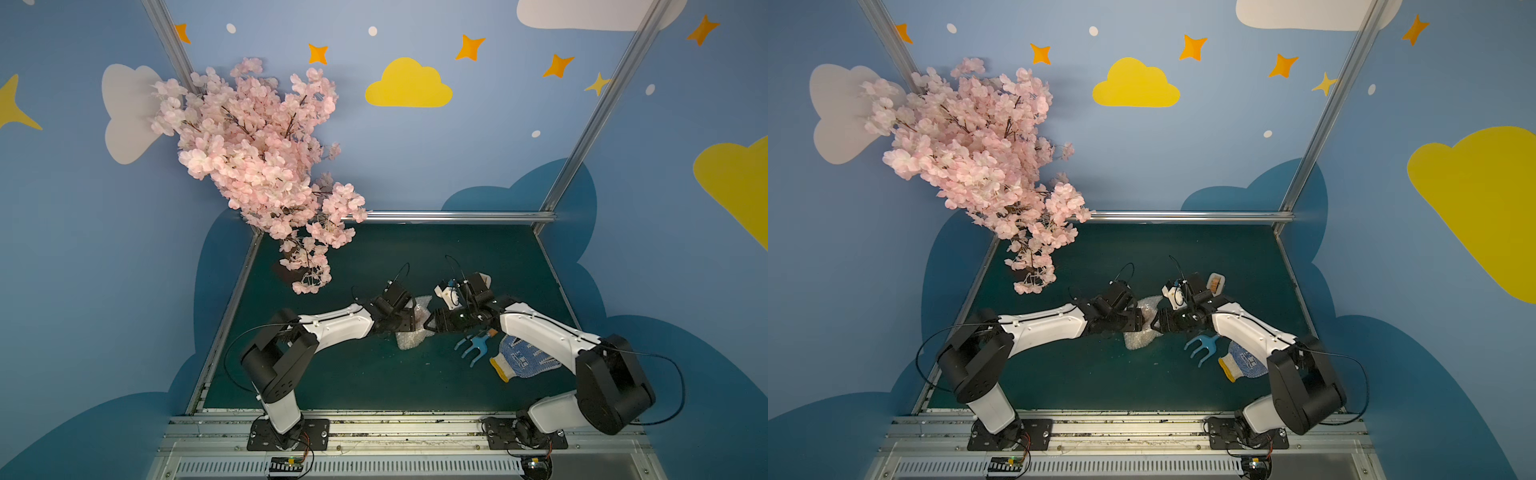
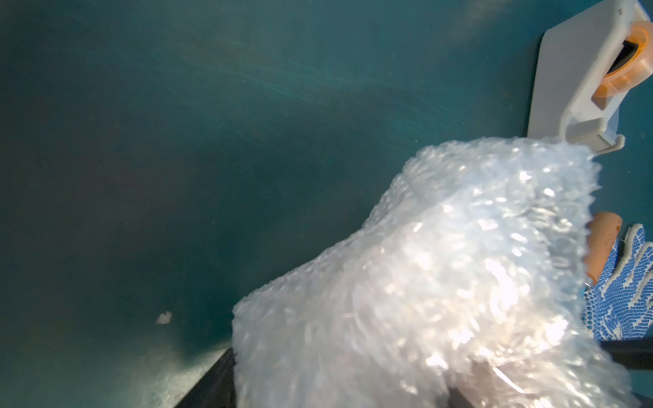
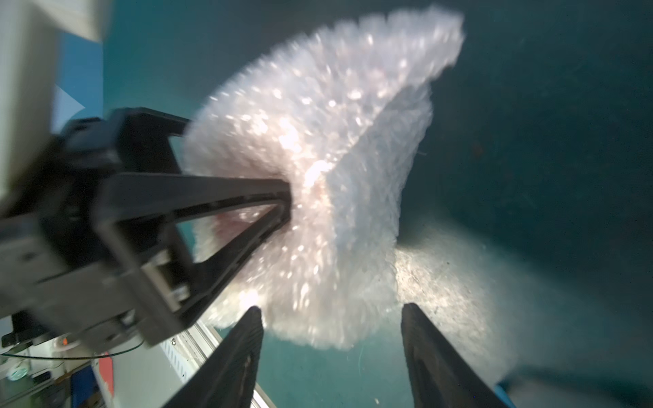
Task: Wrap mugs in bubble wrap
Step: Stick the tape on the bubble wrap, then reset both arms
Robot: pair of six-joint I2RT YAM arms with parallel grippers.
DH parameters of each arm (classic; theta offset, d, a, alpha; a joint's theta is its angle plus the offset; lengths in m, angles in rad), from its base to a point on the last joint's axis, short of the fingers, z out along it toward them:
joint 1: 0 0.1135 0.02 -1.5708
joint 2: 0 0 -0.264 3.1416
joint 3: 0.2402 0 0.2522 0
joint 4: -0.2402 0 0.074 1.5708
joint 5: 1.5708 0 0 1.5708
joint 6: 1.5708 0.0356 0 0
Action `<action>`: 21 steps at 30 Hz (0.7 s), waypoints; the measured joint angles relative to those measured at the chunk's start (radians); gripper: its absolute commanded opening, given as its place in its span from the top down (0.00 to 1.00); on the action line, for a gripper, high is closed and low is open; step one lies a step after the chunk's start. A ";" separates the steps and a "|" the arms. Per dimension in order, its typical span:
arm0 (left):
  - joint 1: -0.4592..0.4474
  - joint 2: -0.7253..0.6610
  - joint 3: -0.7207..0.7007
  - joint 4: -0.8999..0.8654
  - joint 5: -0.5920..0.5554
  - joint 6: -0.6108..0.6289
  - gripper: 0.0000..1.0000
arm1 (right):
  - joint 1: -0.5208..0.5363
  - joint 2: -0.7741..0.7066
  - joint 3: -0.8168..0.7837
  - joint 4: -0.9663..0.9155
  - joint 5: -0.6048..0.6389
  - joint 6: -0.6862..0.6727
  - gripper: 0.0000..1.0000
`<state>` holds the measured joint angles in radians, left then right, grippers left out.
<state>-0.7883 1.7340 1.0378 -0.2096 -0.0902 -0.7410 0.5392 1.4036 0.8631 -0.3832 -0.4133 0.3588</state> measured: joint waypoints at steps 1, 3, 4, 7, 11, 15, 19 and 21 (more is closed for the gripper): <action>0.000 -0.002 0.000 -0.003 -0.001 -0.001 0.19 | 0.000 -0.039 -0.007 0.000 0.017 0.000 0.36; 0.000 -0.014 -0.003 -0.014 -0.005 -0.004 0.17 | -0.001 -0.119 -0.020 0.003 0.054 0.002 0.36; 0.000 -0.026 -0.004 -0.022 -0.008 -0.005 0.16 | -0.002 -0.155 -0.026 0.005 0.076 0.003 0.36; 0.000 -0.072 -0.005 -0.043 -0.015 -0.005 0.15 | -0.006 -0.231 -0.039 0.011 0.136 0.005 0.36; -0.001 -0.143 -0.005 -0.062 -0.021 -0.005 0.14 | -0.014 -0.283 -0.061 0.013 0.209 0.012 0.34; -0.002 -0.214 -0.009 -0.093 -0.034 -0.007 0.14 | -0.026 -0.335 -0.076 0.012 0.280 0.021 0.31; -0.004 -0.352 -0.069 -0.133 -0.088 -0.016 0.09 | -0.042 -0.410 -0.086 0.012 0.366 0.020 0.26; -0.005 -0.473 -0.128 -0.154 -0.160 -0.014 0.01 | -0.051 -0.445 -0.089 0.013 0.435 0.013 0.24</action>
<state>-0.7933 1.2613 0.9096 -0.3641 -0.2504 -0.7555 0.4881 0.9588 0.7738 -0.3698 0.0216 0.3721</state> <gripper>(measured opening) 0.943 0.745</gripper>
